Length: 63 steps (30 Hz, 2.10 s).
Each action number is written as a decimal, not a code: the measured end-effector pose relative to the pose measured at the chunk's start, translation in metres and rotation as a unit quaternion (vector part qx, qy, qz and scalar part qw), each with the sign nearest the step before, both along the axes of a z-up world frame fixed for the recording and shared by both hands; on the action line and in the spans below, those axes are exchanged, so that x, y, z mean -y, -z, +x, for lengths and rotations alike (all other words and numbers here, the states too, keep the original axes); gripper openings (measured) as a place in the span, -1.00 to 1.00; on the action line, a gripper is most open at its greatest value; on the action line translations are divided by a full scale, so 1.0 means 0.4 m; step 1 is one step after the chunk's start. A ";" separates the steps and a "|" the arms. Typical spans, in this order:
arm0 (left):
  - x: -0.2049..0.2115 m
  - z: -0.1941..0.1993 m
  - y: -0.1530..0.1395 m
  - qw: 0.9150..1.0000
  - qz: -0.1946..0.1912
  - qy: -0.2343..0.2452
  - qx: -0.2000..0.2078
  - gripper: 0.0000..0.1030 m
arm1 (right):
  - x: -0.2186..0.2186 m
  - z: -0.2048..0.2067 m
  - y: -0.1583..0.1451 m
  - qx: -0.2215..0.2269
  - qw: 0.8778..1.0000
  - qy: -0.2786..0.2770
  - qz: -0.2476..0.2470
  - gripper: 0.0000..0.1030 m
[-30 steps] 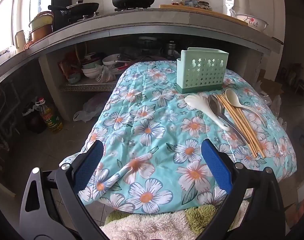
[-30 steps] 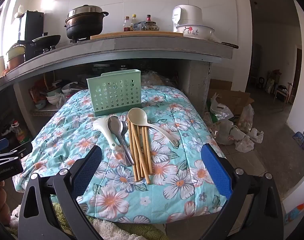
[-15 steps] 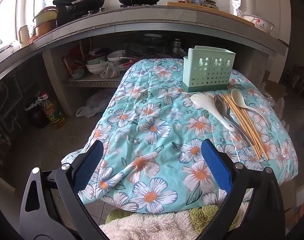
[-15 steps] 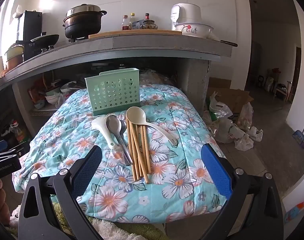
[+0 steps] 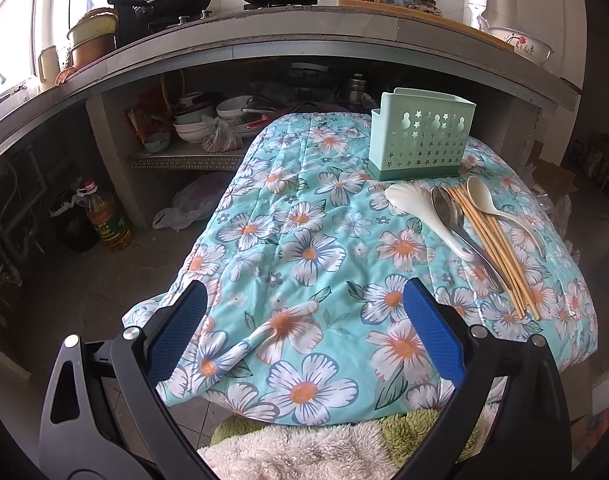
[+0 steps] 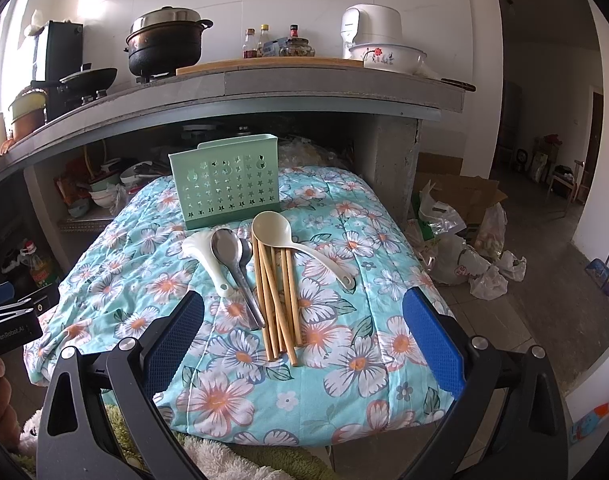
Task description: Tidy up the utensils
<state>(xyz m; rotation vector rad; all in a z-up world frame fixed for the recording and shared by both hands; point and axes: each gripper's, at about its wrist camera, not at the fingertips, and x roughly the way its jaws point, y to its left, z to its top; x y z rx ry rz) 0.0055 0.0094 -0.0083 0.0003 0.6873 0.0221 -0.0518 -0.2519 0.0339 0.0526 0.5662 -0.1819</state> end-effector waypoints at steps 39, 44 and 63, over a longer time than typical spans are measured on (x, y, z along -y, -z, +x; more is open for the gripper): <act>-0.002 0.006 -0.003 1.000 -0.002 0.000 -0.005 0.84 | 0.000 0.003 0.003 -0.004 1.000 0.000 0.001 0.88; 0.006 0.001 0.012 1.000 -0.001 0.004 -0.005 0.84 | 0.001 0.003 0.008 -0.005 1.000 0.001 0.000 0.88; 0.078 0.184 0.023 0.992 -0.015 0.121 -0.030 0.84 | 0.065 0.097 0.038 -0.019 0.999 0.029 0.040 0.88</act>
